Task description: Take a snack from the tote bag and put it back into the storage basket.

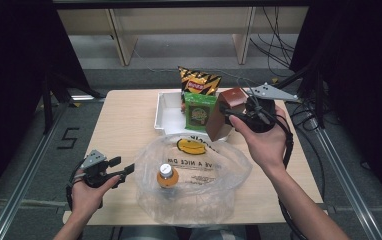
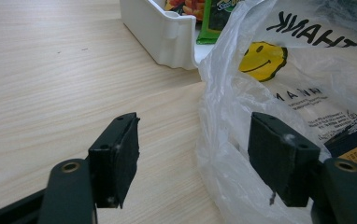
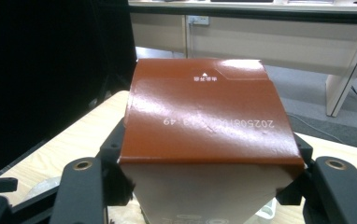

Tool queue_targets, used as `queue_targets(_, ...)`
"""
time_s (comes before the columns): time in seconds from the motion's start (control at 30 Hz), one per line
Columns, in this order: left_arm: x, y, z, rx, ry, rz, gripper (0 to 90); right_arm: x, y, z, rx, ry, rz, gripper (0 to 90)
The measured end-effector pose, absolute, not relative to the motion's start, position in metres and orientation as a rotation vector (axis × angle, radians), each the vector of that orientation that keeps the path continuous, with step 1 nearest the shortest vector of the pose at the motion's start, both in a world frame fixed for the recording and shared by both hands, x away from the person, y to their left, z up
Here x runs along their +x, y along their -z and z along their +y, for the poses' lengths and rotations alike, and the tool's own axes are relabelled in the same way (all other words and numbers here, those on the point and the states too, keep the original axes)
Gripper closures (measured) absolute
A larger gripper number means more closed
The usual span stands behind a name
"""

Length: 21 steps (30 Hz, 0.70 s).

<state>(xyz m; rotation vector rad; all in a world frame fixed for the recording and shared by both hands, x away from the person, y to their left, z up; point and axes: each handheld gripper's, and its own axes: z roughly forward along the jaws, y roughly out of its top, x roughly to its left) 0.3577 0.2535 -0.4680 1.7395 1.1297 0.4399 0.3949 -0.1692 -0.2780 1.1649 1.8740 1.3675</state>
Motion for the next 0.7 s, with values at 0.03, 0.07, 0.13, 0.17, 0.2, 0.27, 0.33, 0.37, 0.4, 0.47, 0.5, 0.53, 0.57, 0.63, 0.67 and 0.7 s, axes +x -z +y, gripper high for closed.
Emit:
queue_targets(0.03,0.358,0.468,0.254,1.740,-0.440,1.130,33.4,0.395,0.277,-0.169,1.174,-1.371,1.878,39.0)
queue_targets(0.07,0.358,0.468,0.254,1.740,-0.440,1.129,33.4,0.396,0.277,-0.169,1.167,-1.365,1.877,38.9)
queue_targets(0.13,0.358,0.468,0.253,1.741,-0.441,1.130,33.4,0.397,0.277,-0.169,1.166,-1.362,1.869,38.9)
queue_targets(0.17,0.358,0.468,0.253,1.740,-0.441,1.130,33.4,0.397,0.276,-0.169,1.195,-1.362,1.863,39.0)
queue_targets(0.2,0.358,0.468,0.253,1.740,-0.441,1.130,33.4,0.397,0.276,-0.169,1.199,-1.361,1.862,38.9)
queue_targets(0.27,0.358,0.468,0.253,1.740,-0.440,1.129,33.4,0.400,0.277,-0.169,1.173,-1.352,1.859,38.9)
queue_targets(0.33,0.358,0.468,0.254,1.741,-0.441,1.131,33.4,0.401,0.277,-0.169,1.198,-1.350,1.854,38.9)
queue_targets(0.37,0.358,0.468,0.254,1.740,-0.441,1.131,33.4,0.402,0.277,-0.168,1.200,-1.349,1.844,38.9)
queue_targets(0.4,0.358,0.468,0.254,1.741,-0.441,1.131,33.4,0.404,0.277,-0.169,1.194,-1.345,1.847,38.9)
queue_targets(0.47,0.358,0.468,0.254,1.742,-0.442,1.130,33.4,0.407,0.278,-0.169,1.180,-1.332,1.842,38.9)
queue_targets(0.5,0.358,0.468,0.254,1.741,-0.440,1.129,33.4,0.409,0.278,-0.168,1.190,-1.337,1.840,38.9)
queue_targets(0.53,0.358,0.468,0.254,1.741,-0.442,1.128,33.4,0.409,0.278,-0.167,1.212,-1.329,1.834,38.9)
queue_targets(0.57,0.358,0.468,0.254,1.742,-0.443,1.128,33.4,0.411,0.279,-0.167,1.204,-1.319,1.831,38.9)
queue_targets(0.63,0.358,0.468,0.254,1.740,-0.442,1.131,33.4,0.414,0.281,-0.166,1.221,-1.316,1.821,38.9)
queue_targets(0.67,0.358,0.468,0.254,1.740,-0.442,1.131,33.4,0.417,0.281,-0.167,1.190,-1.300,1.828,38.8)
queue_targets(0.7,0.358,0.468,0.254,1.739,-0.441,1.131,33.4,0.419,0.282,-0.166,1.208,-1.298,1.827,38.9)
